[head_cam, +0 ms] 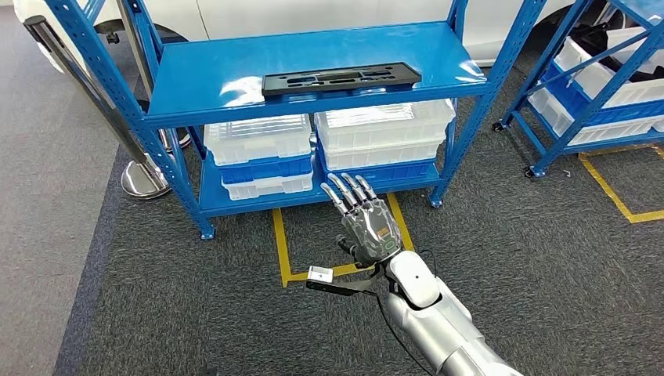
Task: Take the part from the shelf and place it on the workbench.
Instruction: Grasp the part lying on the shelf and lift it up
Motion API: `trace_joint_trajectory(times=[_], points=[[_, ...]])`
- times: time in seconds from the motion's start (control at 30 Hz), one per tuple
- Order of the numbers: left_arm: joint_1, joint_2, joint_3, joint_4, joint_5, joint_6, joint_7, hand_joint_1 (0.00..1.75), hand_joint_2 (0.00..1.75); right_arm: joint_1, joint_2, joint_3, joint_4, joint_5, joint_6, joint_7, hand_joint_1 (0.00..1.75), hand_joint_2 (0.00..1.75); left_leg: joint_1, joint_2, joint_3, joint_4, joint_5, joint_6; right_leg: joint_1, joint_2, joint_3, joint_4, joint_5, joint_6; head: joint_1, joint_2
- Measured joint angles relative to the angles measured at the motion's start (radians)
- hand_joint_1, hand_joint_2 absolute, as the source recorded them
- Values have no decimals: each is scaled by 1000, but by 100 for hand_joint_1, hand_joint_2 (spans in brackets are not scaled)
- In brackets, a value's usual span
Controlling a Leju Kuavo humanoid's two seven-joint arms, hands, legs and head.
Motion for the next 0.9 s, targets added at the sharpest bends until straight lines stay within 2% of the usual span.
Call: trace_joint_trajectory(times=[0.03, 0.07, 0.1, 0.13, 0.2, 0.23, 0.3, 0.37, 0.4, 0.43, 0.5, 0.53, 0.57, 0.6, 0.63, 0.67, 0.7, 0.73, 0.77, 0.87, 0.9], points=[[1, 0, -1, 0, 0, 0, -1, 0, 0, 3, -1, 0, 0, 0, 0, 0, 0, 175, 0, 0, 1, 1, -2, 0, -1, 0, -20, 39, -6, 1, 0, 0], [1, 0, -2, 0, 0, -1, -1, 0, 0, 5, -1, 0, 0, 0, 1, 0, 0, 175, 0, -1, 2, 3, -4, -1, -1, -1, -25, 43, 6, 2, 0, 0], [1, -1, -3, 0, 0, -1, -2, 0, 0, 5, -1, 0, 0, 0, 1, 1, 0, 175, 0, -1, 4, 5, -8, -4, -2, -1, -7, 3, 38, 1, 0, 0], [1, -2, -4, 0, 0, -1, -3, 0, 0, 4, -1, 0, 0, 0, 1, 1, 0, 175, 1, -2, 7, 9, -13, -7, -3, -3, 24, -65, 76, -1, 0, 0], [0, -3, -7, 0, 0, -1, -3, 0, 0, 2, -1, 0, 0, 0, 1, 1, 0, 175, -2, -2, 9, 18, -25, -18, 1, -6, 82, -182, 115, -11, 0, 0], [0, -3, -9, 0, 0, -1, -4, 0, 0, 1, -1, 0, 0, 0, 1, 1, 0, 175, -3, -2, 8, 22, -30, -24, 3, -6, 94, -207, 115, -16, 0, 0], [-1, -3, -13, 0, 0, -1, -4, 0, 0, 2, -1, 0, 0, 0, 1, 1, 0, 175, -3, 0, 8, 21, -34, -36, 7, -3, 97, -214, 107, -29, -1, 0], [-2, -3, -15, 0, 0, -1, -5, 0, 0, 1, -1, 0, -1, 0, 1, 1, 0, 175, 0, 0, 10, 27, -44, -48, 5, -1, 106, -222, 105, -41, -1, 0], [-3, -3, -16, 0, 0, -1, -5, 0, 0, -1, 0, 0, -1, 0, 1, 1, 0, 175, 1, -2, 0, 51, -58, -54, 2, -1, 113, -227, 104, -47, -1, 0], [-3, -3, -16, 0, 0, -1, -6, 0, 0, -2, 1, 0, -2, -1, 2, 1, 0, 175, 3, -3, -23, 97, -80, -59, -1, -2, 120, -230, 102, -52, -2, 0], [-3, -3, -16, 0, 0, 0, -7, 0, 0, -4, 2, 1, -2, -2, 4, 1, 0, 175, 6, -4, -100, 231, -130, -67, 0, -2, 127, -232, 95, -58, -3, 0], [-2, -3, -16, 0, 0, 0, -8, 0, 0, -2, 2, 1, -2, -3, 5, 1, 0, 175, 8, -4, -137, 285, -140, -70, 0, -1, 129, -231, 92, -59, -3, 0], [0, -3, -16, 0, 0, 0, -8, 0, 0, 0, 2, 1, -2, -3, 6, 1, 0, 175, 9, -4, -158, 306, -129, -72, 1, 1, 134, -231, 88, -59, -3, 0], [1, -4, -16, 0, 0, 0, -8, 0, 0, 1, 2, 1, -2, -4, 8, 2, 0, 175, 10, -4, -159, 287, -99, -72, 0, 3, 139, -231, 83, -57, -3, 0], [2, -4, -17, 0, 0, 0, -7, 0, 0, 2, 2, 1, -2, -4, 9, 3, 0, 175, 10, -4, -143, 233, -53, -70, 0, 6, 147, -230, 78, -55, -3, 0], [3, -3, -17, 0, 0, 0, -7, 0, 0, 3, 2, 1, -2, -5, 9, 4, 0, 175, 10, -4, -116, 162, -9, -67, 0, 7, 155, -231, 72, -52, -3, 0], [2, -3, -17, 0, 0, 0, -6, 0, 0, 2, 2, 1, -2, -6, 10, 5, 0, 175, 9, -5, -90, 100, 21, -63, 2, 8, 161, -230, 67, -47, -3, 0], [1, -3, -17, 0, 0, 1, -5, 0, 0, 1, 2, 1, -2, -6, 10, 7, 0, 175, 7, -6, -71, 57, 35, -58, 3, 9, 163, -230, 63, -42, -3, 0], [0, -3, -16, 1, 1, 1, -4, 0, 0, 0, 2, 1, -2, -7, 11, 8, 0, 175, 5, -7, -63, 37, 34, -53, 4, 9, 163, -230, 61, -36, -2, 0], [0, -4, -16, 1, 1, 2, -3, 0, 0, -2, 4, 2, -3, -7, 13, 8, 0, 175, 5, -9, -54, 23, 26, -35, 3, 9, 166, -231, 54, -18, -2, 0], [0, -4, -16, 1, 2, 2, -4, 0, 0, -4, 4, 2, -3, -7, 13, 8, 0, 175, 6, -9, -49, 18, 25, -28, 3, 7, 160, -216, 44, -13, -2, 0]])
